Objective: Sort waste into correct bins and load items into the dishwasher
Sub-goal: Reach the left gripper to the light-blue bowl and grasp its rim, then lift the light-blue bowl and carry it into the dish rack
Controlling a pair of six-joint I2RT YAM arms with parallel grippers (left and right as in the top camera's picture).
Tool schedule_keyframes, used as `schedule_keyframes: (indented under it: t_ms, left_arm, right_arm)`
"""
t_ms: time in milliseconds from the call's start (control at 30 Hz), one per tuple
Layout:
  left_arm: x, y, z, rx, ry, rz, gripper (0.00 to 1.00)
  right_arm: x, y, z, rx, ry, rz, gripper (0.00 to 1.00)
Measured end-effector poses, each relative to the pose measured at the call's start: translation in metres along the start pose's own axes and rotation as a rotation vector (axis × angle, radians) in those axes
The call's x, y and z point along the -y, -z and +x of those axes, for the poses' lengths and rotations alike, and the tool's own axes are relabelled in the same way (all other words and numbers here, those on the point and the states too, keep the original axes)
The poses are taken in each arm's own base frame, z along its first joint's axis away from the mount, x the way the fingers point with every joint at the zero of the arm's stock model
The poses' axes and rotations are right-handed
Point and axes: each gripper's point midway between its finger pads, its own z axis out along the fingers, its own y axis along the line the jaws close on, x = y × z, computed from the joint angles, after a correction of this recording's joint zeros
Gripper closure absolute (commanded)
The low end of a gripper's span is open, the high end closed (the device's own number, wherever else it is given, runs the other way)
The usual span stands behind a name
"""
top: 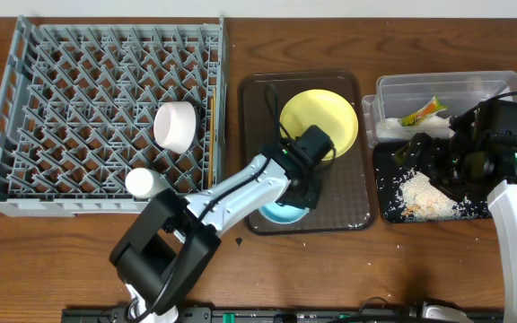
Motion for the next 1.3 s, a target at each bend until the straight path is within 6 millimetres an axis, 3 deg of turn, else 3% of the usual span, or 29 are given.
schedule_keyframes:
  t_ms: [100,200,267,367,467,567,767,933,1000,1300]
  left_arm:
    - [0.018,0.007,-0.001,-0.012,-0.028,0.077,0.74]
    - [0.023,0.027,-0.004,-0.004,-0.045,0.085,0.61]
    - [0.015,0.046,-0.002,0.013,-0.041,0.042,0.52]
    - [-0.009,0.071,0.0,0.039,-0.006,-0.05,0.52]
    - [-0.032,0.079,-0.007,0.065,0.035,-0.107,0.51]
    - [-0.052,0.07,-0.01,0.059,0.066,-0.151,0.52]
    - [-0.073,0.022,0.008,-0.065,0.056,-0.208,0.54]
    - [-0.079,-0.008,0.012,-0.118,0.051,-0.213,0.86]
    - [-0.075,-0.009,0.012,-0.12,0.044,-0.192,0.92]
    - [-0.067,-0.001,0.025,-0.193,0.075,-0.136,0.93]
  right_arm:
    - [0.0,0.0,0.0,0.0,0.0,0.0,0.09]
    - [0.0,0.0,0.0,0.0,0.001,0.0,0.09]
    - [0.0,0.0,0.0,0.0,0.0,0.0,0.09]
    - [0.0,0.0,0.0,-0.001,0.0,0.0,0.09]
    - [0.0,0.0,0.0,-0.001,0.0,0.0,0.09]
    - [0.0,0.0,0.0,-0.001,0.0,0.0,0.09]
    - [0.0,0.0,0.0,0.0,0.0,0.0,0.09]
    - [0.0,0.0,0.0,0.0,0.0,0.0,0.09]
    - [0.0,0.0,0.0,0.0,0.0,0.0,0.09]
    - [0.0,0.0,0.0,-0.001,0.0,0.0,0.08]
